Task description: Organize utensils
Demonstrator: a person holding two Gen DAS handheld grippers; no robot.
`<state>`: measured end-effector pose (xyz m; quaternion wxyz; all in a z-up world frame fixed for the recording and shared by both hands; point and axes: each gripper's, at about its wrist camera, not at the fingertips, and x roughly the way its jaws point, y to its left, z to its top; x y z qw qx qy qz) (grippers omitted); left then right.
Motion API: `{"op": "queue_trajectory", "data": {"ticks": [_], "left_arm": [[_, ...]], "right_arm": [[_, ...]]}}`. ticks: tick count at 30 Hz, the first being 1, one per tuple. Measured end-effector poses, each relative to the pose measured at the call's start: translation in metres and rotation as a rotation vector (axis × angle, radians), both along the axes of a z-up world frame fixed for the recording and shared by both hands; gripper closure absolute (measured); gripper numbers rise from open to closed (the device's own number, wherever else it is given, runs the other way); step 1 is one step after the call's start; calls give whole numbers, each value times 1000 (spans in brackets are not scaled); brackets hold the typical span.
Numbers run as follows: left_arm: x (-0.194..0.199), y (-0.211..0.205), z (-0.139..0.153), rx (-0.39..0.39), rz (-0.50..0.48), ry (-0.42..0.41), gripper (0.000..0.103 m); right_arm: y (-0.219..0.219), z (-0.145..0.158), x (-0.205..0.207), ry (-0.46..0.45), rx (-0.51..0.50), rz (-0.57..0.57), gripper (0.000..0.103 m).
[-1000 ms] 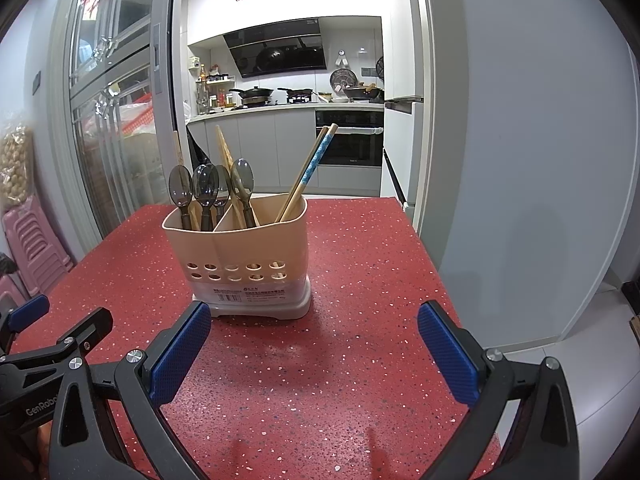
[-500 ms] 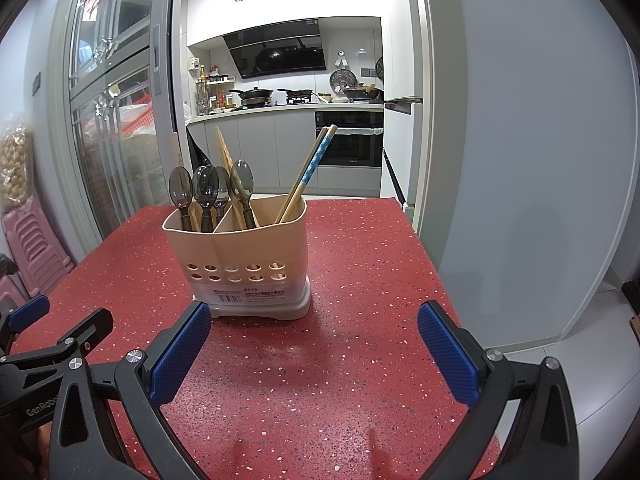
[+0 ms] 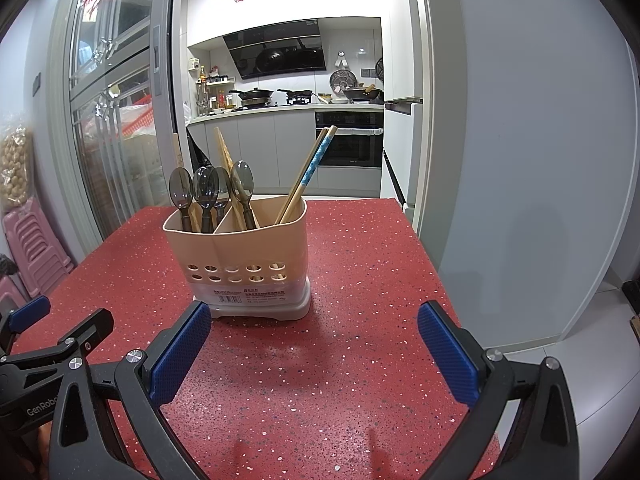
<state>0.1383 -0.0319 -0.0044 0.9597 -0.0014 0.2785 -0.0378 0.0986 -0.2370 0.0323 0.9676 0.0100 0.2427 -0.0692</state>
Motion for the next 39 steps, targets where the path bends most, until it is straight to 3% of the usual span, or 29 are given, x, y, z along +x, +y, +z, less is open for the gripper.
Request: {"op": "queue_trajectory", "data": {"ticks": [39], "left_arm": [[2, 9, 2, -29, -10, 9, 0]], "right_arm": [[-1, 3, -2, -2, 2, -1, 0]]}}
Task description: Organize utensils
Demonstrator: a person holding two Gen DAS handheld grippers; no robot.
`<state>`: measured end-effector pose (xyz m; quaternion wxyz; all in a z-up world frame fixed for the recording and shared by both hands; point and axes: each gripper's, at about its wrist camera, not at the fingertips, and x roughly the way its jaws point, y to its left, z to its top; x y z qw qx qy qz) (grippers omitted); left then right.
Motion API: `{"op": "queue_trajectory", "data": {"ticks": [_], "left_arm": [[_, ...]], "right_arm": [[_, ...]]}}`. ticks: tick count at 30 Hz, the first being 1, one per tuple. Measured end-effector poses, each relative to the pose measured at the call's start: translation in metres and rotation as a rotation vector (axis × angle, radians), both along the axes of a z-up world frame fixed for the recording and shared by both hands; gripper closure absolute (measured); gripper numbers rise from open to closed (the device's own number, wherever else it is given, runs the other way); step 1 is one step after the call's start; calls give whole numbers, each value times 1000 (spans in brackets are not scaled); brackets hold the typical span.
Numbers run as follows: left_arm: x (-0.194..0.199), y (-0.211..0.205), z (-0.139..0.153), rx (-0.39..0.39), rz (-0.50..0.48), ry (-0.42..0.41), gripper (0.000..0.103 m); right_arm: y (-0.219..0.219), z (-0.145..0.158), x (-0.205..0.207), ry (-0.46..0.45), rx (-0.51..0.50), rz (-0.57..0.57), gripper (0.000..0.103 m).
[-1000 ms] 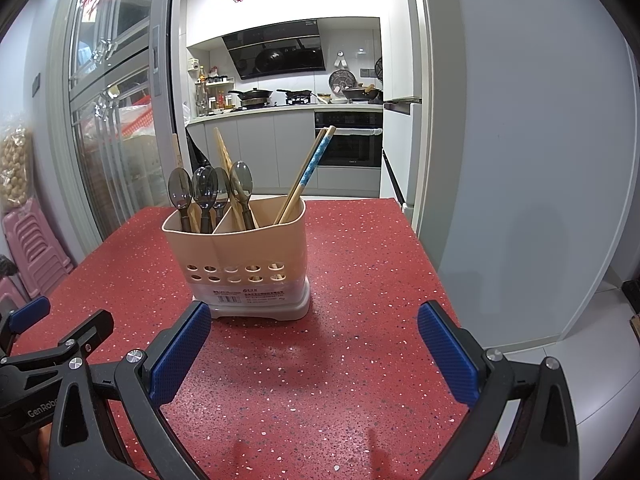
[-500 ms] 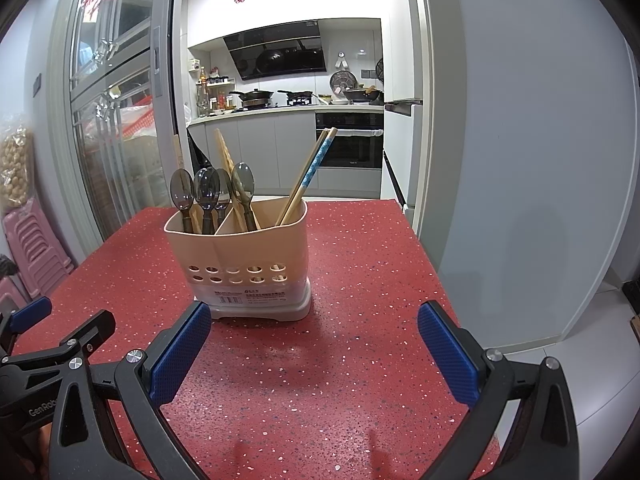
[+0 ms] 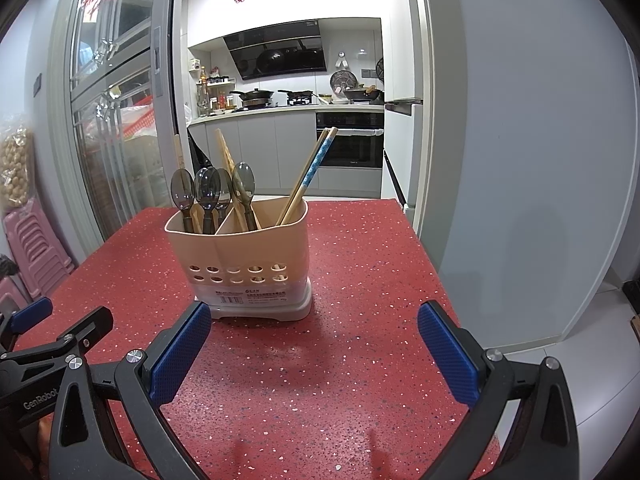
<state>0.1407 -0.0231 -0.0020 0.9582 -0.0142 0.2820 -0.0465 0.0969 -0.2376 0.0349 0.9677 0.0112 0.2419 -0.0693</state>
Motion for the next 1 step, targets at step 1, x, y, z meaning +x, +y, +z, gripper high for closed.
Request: {"op": "queue_trajectory", "data": {"ticks": [1], "left_arm": [[0, 0, 0, -1, -2, 0, 0]], "right_arm": [[0, 0, 0, 1, 0, 1, 0]]}}
